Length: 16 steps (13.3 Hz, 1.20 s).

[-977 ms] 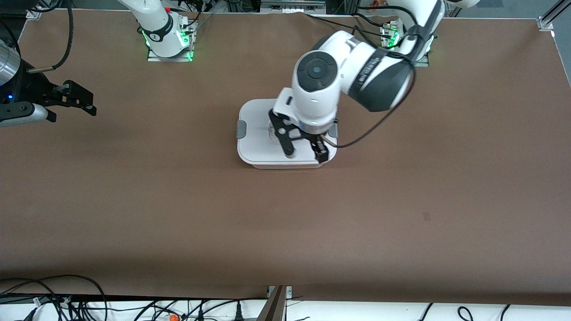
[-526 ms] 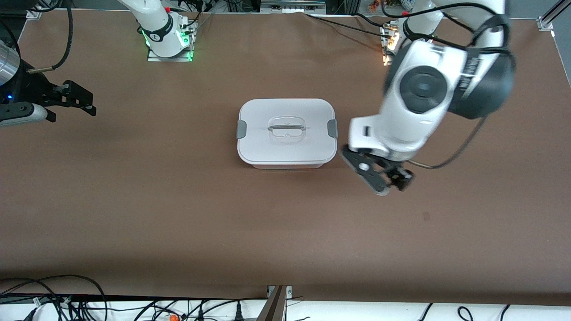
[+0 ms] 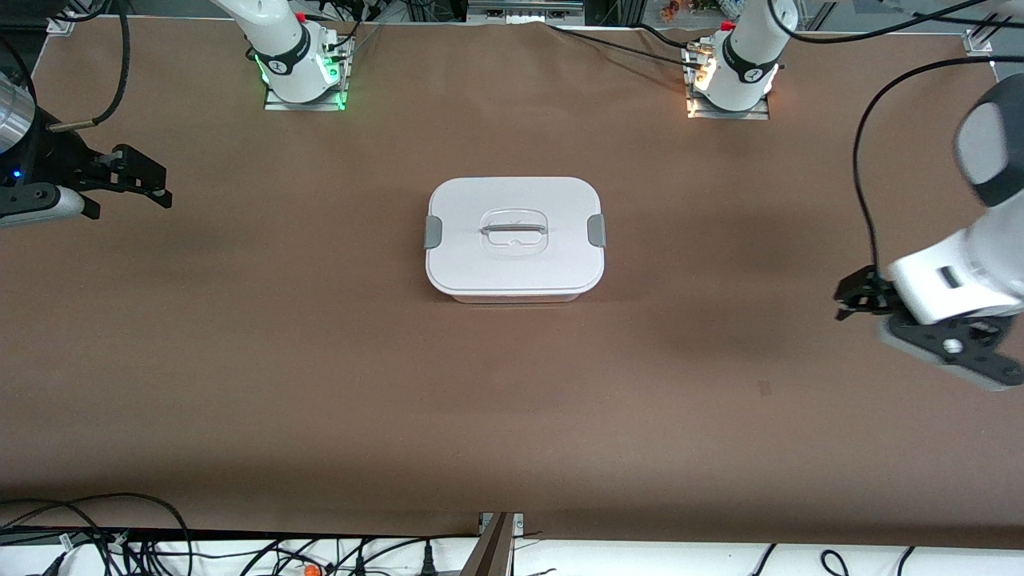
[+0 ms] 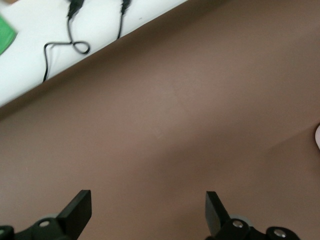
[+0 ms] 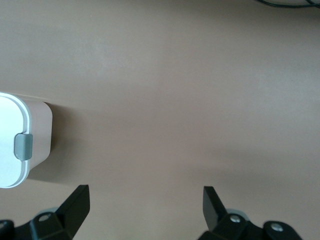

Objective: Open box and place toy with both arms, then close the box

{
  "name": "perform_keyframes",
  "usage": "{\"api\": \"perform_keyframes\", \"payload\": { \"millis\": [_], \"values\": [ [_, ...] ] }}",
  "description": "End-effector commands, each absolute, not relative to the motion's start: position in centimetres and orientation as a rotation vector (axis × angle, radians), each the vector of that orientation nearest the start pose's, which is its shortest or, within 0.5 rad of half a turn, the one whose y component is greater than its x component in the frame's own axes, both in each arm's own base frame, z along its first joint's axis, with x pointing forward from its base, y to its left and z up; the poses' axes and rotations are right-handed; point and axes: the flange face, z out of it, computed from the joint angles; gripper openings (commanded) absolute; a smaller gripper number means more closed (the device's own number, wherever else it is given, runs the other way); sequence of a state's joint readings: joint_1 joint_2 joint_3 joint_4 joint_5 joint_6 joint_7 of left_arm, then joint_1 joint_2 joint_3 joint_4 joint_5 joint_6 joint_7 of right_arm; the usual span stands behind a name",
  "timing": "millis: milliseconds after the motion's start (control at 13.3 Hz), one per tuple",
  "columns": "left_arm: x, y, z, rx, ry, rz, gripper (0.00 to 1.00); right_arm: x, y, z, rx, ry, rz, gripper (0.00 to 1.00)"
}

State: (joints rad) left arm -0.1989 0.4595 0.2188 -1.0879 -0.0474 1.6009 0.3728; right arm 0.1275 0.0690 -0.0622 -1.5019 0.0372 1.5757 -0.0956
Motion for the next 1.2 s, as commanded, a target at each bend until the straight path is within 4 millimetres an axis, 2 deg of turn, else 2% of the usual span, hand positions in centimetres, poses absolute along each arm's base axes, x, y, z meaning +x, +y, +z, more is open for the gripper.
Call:
{"api": "perform_keyframes", "payload": {
  "millis": [0, 150, 300, 376, 451, 601, 676, 901, 1127],
  "values": [
    [64.0, -0.8, 59.9, -3.142, 0.183, -0.075, 1.00, 57.5, 4.2, 62.4, -3.082, -0.229, -0.008, 1.00],
    [61.4, 0.8, 61.2, -3.168, -0.004, -0.071, 1.00, 57.5, 4.2, 62.4, -3.082, -0.229, -0.008, 1.00],
    [60.7, 1.9, 61.2, -3.174, -0.030, -0.059, 1.00, 57.5, 4.2, 62.4, -3.082, -0.231, -0.008, 1.00],
    [60.5, 1.9, 61.2, -3.175, -0.038, -0.054, 1.00, 57.5, 4.2, 62.4, -3.082, -0.231, -0.008, 1.00],
    [59.3, 1.9, 62.1, -3.182, -0.037, -0.065, 1.00, 57.5, 4.2, 62.4, -3.082, -0.231, -0.008, 1.00],
    [57.3, 1.2, 61.1, -3.198, -0.017, -0.007, 1.00, 57.5, 4.2, 62.3, -3.082, -0.231, -0.004, 1.00],
    [57.5, 1.9, 60.9, -3.197, -0.032, -0.003, 1.00, 57.5, 4.2, 62.3, -3.082, -0.231, -0.004, 1.00],
    [58.7, 2.1, 59.8, -3.182, -0.036, 0.065, 1.00, 57.5, 4.2, 62.3, -3.082, -0.231, -0.004, 1.00],
    [58.8, 2.1, 59.8, -3.176, -0.033, 0.073, 1.00, 57.5, 4.2, 62.3, -3.082, -0.231, -0.004, 1.00]
  ]
}}
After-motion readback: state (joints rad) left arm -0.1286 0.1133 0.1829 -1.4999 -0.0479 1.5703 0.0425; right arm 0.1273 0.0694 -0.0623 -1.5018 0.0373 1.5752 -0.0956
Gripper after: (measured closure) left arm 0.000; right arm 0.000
